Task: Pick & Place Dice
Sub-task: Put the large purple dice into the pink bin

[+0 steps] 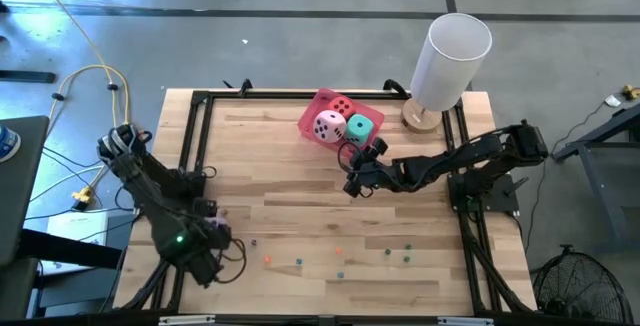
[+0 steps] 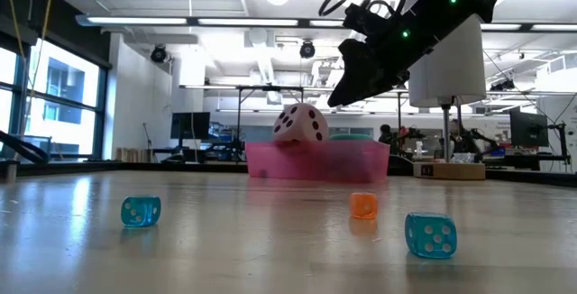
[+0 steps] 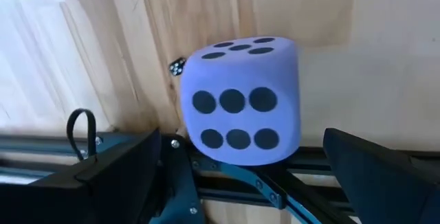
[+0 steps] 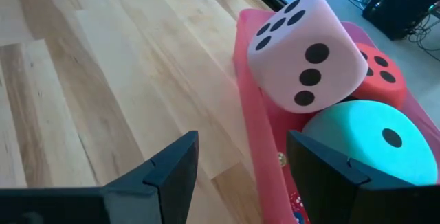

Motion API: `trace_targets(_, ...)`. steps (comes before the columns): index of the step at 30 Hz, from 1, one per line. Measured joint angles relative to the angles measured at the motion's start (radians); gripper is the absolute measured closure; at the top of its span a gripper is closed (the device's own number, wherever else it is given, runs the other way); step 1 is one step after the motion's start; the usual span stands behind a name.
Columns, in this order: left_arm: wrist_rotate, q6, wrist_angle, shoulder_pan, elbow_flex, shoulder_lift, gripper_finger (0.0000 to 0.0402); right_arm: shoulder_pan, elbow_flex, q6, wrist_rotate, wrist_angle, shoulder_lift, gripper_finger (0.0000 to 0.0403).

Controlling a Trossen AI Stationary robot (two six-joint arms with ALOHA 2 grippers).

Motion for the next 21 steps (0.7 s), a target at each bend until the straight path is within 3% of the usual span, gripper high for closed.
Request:
trace_targets(15, -0.007, 0.072, 0.0, -0.025, -0.001, -0.002, 0.0004, 0.0, 0.0, 0.023, -0.005, -0.005, 0.0, 0.0192)
trace_targets(21, -0.006, 0.079, 0.02, -0.025, -0.036, -0.058, 0.0004, 0.0, 0.0, 0.023, -0.005, -0.01, 0.0, 0.0192)
